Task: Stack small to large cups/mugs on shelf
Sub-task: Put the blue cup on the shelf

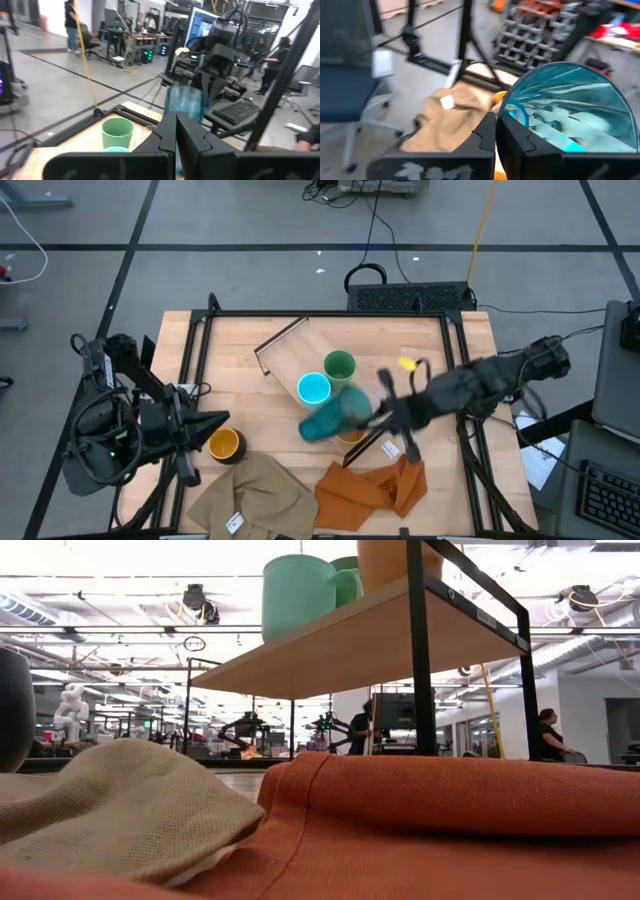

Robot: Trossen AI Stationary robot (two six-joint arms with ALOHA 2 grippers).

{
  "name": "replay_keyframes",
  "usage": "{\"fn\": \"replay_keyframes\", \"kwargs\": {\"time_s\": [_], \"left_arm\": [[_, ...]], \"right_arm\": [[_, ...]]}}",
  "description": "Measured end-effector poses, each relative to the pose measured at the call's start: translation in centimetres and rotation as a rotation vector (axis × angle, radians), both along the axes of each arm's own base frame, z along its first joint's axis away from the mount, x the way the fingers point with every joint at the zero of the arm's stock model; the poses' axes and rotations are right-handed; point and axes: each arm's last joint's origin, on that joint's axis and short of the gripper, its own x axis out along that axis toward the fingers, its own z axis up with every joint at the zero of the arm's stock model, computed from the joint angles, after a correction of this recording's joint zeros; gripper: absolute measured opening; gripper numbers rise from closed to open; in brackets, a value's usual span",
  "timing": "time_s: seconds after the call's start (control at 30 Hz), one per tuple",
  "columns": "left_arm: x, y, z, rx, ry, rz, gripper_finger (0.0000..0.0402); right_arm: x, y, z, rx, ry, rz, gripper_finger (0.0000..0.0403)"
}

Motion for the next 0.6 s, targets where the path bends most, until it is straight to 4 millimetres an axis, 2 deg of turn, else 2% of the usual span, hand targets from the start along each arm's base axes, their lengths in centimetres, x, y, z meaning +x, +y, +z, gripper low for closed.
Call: {"fn": "replay_keyframes", "kwargs": {"time_s": [0.33,0.6], "left_arm": [[0.1,0.3,0.0,0.011,-0.010,0.059,0.0010],[0.9,1.0,0.0,0.030,-0.002,0.108,0.0010]], "right_arm": [[-2.2,-6.5,4.4,-0.071,-0.121,-0.221,0.0000],[-1.5,-10.7,7.1,-0.084,-0.063,-0.337,0.0000]]}}
